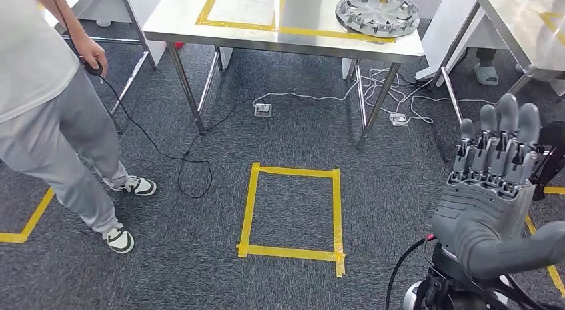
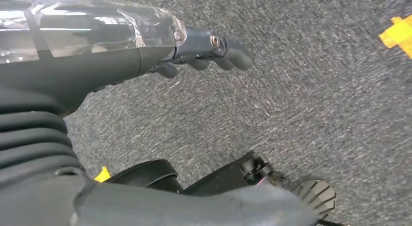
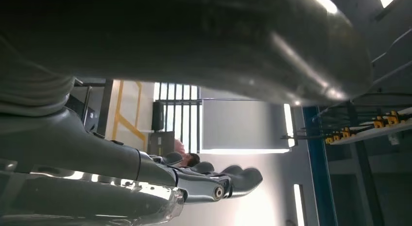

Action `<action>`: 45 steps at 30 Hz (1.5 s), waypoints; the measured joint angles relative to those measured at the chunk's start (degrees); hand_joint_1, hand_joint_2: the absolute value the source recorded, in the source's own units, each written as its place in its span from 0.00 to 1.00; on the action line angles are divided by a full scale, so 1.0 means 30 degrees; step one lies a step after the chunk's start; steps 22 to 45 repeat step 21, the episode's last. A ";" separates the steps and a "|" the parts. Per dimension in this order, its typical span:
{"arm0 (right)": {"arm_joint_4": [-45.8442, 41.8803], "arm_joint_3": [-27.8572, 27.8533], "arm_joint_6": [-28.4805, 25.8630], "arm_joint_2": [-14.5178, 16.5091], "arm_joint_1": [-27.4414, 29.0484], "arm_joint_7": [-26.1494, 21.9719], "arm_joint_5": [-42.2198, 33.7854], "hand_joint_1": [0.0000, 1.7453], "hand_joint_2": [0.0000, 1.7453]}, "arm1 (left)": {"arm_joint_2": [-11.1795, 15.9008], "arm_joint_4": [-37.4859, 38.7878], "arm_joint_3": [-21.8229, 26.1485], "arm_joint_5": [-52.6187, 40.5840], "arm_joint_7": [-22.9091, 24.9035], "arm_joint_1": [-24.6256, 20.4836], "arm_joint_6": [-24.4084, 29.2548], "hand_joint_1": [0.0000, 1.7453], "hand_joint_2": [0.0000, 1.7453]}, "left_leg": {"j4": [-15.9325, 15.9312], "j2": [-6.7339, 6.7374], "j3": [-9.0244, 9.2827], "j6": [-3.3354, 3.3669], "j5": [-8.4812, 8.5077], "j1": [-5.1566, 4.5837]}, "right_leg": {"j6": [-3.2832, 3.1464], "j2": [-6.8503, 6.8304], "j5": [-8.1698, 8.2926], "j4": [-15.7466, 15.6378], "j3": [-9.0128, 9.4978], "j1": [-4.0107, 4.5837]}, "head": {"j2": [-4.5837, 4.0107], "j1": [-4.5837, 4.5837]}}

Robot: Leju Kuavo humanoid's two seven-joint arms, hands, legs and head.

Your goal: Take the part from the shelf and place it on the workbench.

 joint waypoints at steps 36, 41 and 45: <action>-0.0090 -0.0313 0.0003 0.0011 0.0019 0.0004 -0.0027 0.00 0.00 | -0.0069 0.0000 0.0000 -0.0038 -0.0007 0.0125 -0.0027 0.00 1.00 | 0.2402 0.0090 -0.2666 -0.0195 -0.0305 -0.0017 | -0.0175 0.0023 -0.1049 -0.0946 0.1869 -0.0329 | 0.0000 0.0264; -0.0090 -0.0313 0.0003 0.0011 0.0019 0.0004 -0.0027 0.00 0.00 | -0.0069 0.0000 0.0000 -0.0038 -0.0007 0.0125 -0.0027 0.00 1.00 | 0.2402 0.0090 -0.2666 -0.0195 -0.0305 -0.0017 | -0.0175 0.0023 -0.1049 -0.0946 0.1869 -0.0329 | 0.0000 0.0264; -0.0090 -0.0313 0.0003 0.0011 0.0019 0.0004 -0.0027 0.00 0.00 | -0.0069 0.0000 0.0000 -0.0038 -0.0007 0.0125 -0.0027 0.00 1.00 | 0.2402 0.0090 -0.2666 -0.0195 -0.0305 -0.0017 | -0.0175 0.0023 -0.1049 -0.0946 0.1869 -0.0329 | 0.0000 0.0264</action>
